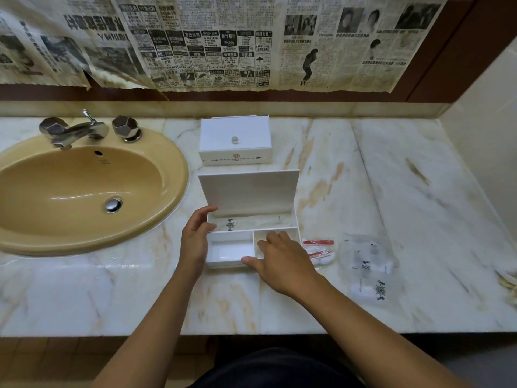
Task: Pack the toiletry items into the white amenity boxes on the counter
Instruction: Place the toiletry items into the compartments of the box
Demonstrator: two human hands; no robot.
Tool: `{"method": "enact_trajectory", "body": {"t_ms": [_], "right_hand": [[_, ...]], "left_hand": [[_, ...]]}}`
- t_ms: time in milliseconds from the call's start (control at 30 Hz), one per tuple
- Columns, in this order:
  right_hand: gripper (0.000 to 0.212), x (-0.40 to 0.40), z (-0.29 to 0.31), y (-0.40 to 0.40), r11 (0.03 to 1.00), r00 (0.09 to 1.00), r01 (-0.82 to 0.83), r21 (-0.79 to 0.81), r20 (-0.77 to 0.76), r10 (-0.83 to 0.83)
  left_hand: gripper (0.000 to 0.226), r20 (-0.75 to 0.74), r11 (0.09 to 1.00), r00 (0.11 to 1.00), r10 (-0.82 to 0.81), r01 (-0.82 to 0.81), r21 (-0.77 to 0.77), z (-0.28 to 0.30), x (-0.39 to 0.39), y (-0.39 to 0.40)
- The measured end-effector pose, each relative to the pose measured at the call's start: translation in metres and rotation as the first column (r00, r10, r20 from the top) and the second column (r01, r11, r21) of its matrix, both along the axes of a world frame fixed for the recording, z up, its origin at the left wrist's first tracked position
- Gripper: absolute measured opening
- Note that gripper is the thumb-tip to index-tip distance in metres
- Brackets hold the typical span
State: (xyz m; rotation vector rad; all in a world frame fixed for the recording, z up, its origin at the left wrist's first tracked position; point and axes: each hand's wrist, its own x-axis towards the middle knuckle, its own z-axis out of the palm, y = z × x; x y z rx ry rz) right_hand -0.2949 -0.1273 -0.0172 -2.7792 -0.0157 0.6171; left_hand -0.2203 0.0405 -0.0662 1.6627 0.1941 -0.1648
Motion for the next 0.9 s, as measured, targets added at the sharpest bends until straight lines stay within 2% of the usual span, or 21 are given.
{"method": "enact_trajectory", "body": {"t_ms": [100,200,300,367,567,700,767,833,900], "right_hand": [[0.059,0.002,0.002,-0.004,0.999,0.999,0.019,0.039,0.047,-0.021],[0.049,0.007,0.009,-0.012,0.995,0.984,0.051,0.083,0.168,-0.064],[0.033,0.014,0.016,-0.025,0.975,0.938,0.143,0.171,0.292,-0.189],[0.027,0.019,0.017,-0.038,0.958,0.911,0.207,0.197,0.319,-0.263],[0.025,0.02,0.01,-0.076,0.945,0.936,0.319,0.071,0.131,-0.326],[0.015,0.016,0.007,-0.085,0.957,0.956,0.291,-0.01,-0.034,-0.292],[0.02,0.012,0.002,-0.084,0.969,0.964,0.244,-0.041,-0.099,-0.247],[0.022,0.007,-0.005,-0.082,0.976,0.969,0.203,-0.081,-0.128,-0.212],[0.015,0.005,-0.008,-0.079,0.977,0.972,0.191,-0.099,-0.118,-0.202]], "left_hand": [[0.04,0.01,1.0,1.0,0.002,-0.002,0.012,0.001,0.0,0.0],[0.04,0.006,1.0,1.0,0.007,-0.007,0.008,-0.001,0.001,0.0],[0.041,-0.007,1.0,1.0,0.009,-0.009,-0.005,-0.001,0.001,0.001],[0.041,-0.007,1.0,1.0,0.011,-0.011,-0.007,-0.001,0.001,0.001],[0.042,-0.009,1.0,1.0,0.006,-0.006,0.001,-0.002,0.001,0.002],[0.042,-0.008,1.0,1.0,0.014,-0.014,0.0,-0.002,0.002,0.002],[0.042,-0.008,1.0,1.0,0.017,-0.016,0.003,-0.003,0.002,0.002],[0.042,-0.007,1.0,1.0,0.014,-0.014,0.004,-0.004,0.002,0.002],[0.043,-0.006,1.0,1.0,0.011,-0.011,0.001,-0.005,0.003,0.002]]}}
